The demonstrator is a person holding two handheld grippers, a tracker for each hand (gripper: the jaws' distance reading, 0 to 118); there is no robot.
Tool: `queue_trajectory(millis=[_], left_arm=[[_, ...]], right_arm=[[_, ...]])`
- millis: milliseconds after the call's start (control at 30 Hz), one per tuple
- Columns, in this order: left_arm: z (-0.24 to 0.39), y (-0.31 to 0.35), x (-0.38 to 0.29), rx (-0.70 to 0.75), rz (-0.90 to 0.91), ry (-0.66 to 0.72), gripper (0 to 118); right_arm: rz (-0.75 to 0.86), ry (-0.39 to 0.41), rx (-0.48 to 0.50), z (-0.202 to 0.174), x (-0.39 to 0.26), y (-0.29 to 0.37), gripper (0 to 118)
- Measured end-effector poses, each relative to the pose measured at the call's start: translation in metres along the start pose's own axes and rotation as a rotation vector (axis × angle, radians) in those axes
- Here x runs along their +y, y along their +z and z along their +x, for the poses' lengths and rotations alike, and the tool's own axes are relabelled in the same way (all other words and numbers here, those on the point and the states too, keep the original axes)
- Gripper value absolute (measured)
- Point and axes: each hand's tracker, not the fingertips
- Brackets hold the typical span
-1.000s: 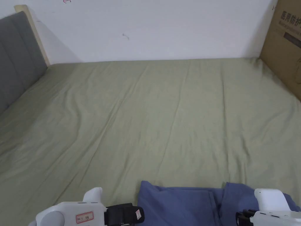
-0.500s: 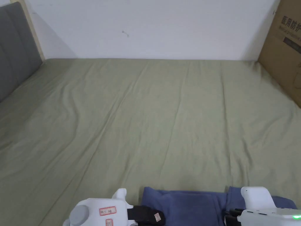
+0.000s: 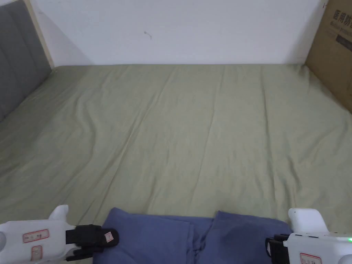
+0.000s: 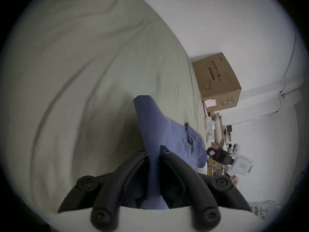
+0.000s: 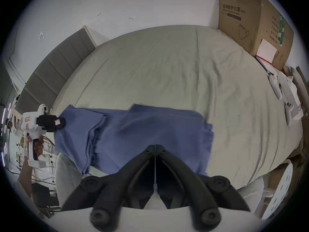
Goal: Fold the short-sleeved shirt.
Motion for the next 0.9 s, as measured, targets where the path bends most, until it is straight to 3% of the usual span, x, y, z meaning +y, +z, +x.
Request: queue_trajectory(millis=[133,333,500,700,900], left_arm=[[0.019,0.003,-0.009,0.009,-0.010,-0.030,9],[0.060,-0.003,-0.012,0.027,-0.024,-0.027,9],[0.137,-0.008,-0.018,-0.031,-0.016,-0.092,9],[0.231,-0.074,-0.030,-0.115,-0.050,-0.212,9],[0.280,-0.195,-0.061,-0.093,-0.193,-0.295,11]], right_arm=[[-0.018,-0.063,0.023,0.011,-0.004,-0.004,1],[-0.001,-0.083,0.008,0.033,-0.007,0.003,1],[0.023,-0.103,-0.015,0.056,-0.008,0.011,1],[0.046,-0.159,-0.033,0.089,-0.014,0.017,1],[0.063,-0.201,-0.066,0.115,-0.029,0.028,1]])
